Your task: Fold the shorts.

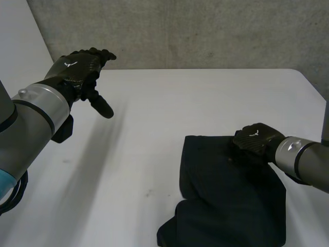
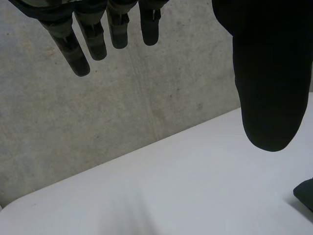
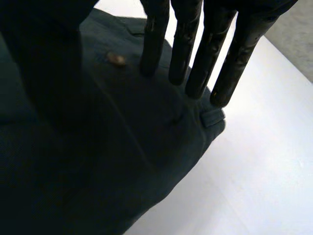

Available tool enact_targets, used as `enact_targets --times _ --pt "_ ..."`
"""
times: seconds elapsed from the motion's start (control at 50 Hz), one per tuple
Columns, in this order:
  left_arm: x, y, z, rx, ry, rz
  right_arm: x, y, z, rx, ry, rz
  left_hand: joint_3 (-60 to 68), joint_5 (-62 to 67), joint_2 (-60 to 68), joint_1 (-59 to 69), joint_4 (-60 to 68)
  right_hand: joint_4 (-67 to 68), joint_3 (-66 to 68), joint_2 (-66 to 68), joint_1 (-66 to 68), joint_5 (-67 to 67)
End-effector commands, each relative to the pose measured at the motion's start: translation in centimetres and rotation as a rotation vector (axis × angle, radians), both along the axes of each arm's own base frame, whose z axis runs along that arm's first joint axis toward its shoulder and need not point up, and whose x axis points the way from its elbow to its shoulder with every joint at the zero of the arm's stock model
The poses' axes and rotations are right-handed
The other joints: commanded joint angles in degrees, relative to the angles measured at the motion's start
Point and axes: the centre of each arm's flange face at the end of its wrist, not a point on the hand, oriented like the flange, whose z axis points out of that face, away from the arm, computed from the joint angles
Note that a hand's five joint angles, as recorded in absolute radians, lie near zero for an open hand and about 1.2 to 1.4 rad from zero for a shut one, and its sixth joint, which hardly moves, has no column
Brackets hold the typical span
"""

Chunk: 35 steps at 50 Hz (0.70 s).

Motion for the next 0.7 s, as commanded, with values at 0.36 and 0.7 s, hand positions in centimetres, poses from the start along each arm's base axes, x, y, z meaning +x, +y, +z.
enact_targets --times 0.36,0.7 --pt "0.9 -1.1 2.4 -0.094 0.044 0.04 13.0 -0.3 14.9 -0.671 -0.559 0.193 -0.08 -2.44 0.19 0.13 -1.38 37.26 37.26 35.7 42.52 39.7" --pt "2.0 -1.3 3.1 -0.12 0.056 0.071 13.1 1.6 16.2 -0.553 -0.637 0.119 -0.04 -2.39 0.23 0.17 -1.34 11.68 11.67 10.12 16.94 14.12"
